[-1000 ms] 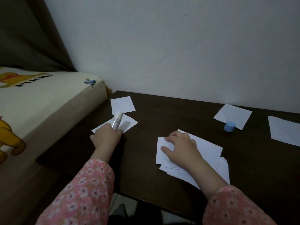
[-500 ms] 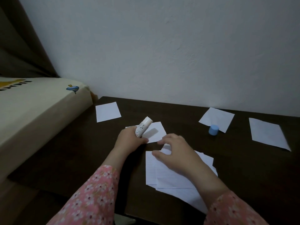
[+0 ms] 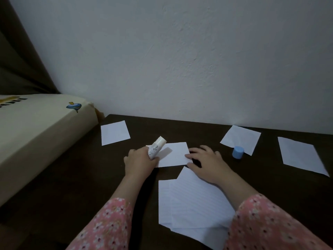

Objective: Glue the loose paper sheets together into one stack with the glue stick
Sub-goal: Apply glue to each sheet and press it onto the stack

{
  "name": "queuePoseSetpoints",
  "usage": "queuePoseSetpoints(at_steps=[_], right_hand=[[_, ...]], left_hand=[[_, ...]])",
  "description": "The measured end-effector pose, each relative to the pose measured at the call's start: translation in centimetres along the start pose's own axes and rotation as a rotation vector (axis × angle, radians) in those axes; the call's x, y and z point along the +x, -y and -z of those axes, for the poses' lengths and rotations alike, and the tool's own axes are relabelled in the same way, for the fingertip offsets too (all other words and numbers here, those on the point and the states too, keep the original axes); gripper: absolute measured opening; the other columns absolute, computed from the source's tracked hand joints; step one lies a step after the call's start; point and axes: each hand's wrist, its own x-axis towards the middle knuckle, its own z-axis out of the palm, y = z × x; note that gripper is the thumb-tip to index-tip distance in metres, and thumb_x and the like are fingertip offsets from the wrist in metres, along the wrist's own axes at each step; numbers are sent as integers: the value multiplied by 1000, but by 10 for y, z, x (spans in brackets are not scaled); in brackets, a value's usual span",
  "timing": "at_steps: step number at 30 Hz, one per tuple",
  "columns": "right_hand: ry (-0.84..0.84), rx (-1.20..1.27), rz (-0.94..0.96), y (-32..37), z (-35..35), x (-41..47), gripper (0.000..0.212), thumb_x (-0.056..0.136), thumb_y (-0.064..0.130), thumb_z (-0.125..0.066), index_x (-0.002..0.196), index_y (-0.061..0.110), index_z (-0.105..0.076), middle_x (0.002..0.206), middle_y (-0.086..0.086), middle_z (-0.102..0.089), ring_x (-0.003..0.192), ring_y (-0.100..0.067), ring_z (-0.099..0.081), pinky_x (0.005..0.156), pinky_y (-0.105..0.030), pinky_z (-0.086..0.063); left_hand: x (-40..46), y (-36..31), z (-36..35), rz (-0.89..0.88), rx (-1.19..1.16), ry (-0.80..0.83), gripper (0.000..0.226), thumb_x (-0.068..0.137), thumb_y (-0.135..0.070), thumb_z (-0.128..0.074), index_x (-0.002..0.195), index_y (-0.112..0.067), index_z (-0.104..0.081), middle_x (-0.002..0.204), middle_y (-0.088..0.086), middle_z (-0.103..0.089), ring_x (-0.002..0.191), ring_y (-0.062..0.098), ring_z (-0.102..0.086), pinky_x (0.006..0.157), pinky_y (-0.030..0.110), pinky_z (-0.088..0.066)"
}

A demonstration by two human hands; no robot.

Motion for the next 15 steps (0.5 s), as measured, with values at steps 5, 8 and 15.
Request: queuePoseSetpoints(at_steps=[5,8,15], right_hand=[[-110,22,-91,-12,-10,-13,51,94,59,-39,141,39,-42,154,20,-26,147,-12,-6,115,-52,-8],[-217,35,-129,-13,-15,-20,40,99,48,-39,137,37,-47,149,21,-36,143,-10,-18,115,-49,-13],[-282,106,-165,-19,-16,-27,27,94,45,-49,118,36,-59,131,16,-47,127,-7,-35,108,-41,-23]], left_hand=[[-7,-15,0,-12,-143,-141,38,87,-46,-61,117,-23,-55,112,-1,-59,105,17,-50,87,36,-40],[-12,-31,5,-19,-544,-59,46,90,-32,-61,130,-21,-40,127,1,-49,110,13,-48,85,31,-44],[-24,-46,-5,-120,-772,144,58,96,-26,-53,146,-28,-24,145,-1,-40,118,8,-43,82,20,-41]])
